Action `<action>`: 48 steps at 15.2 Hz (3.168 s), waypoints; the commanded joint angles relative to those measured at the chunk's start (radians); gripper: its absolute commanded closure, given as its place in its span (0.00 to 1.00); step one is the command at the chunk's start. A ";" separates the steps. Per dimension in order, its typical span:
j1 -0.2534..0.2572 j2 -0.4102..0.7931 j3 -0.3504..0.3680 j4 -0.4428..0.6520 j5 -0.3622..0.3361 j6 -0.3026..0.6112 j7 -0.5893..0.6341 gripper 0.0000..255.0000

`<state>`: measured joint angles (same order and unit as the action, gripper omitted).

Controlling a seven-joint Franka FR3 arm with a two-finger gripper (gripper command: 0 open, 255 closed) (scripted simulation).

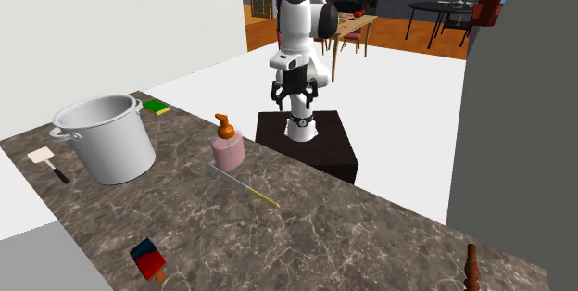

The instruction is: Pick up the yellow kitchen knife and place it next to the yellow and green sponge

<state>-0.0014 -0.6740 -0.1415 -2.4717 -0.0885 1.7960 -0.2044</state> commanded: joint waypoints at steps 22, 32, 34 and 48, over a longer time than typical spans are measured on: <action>0.028 0.921 -0.343 0.544 0.125 0.237 -1.211 0.00; 0.016 0.960 -0.334 0.486 0.145 0.331 -1.225 0.00; 0.016 0.960 -0.334 0.486 0.145 0.331 -1.225 0.00; 0.018 0.952 -0.335 0.490 0.141 0.319 -1.223 1.00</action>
<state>0.0156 0.2816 -0.4763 -1.9843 0.0545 2.1214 -1.4285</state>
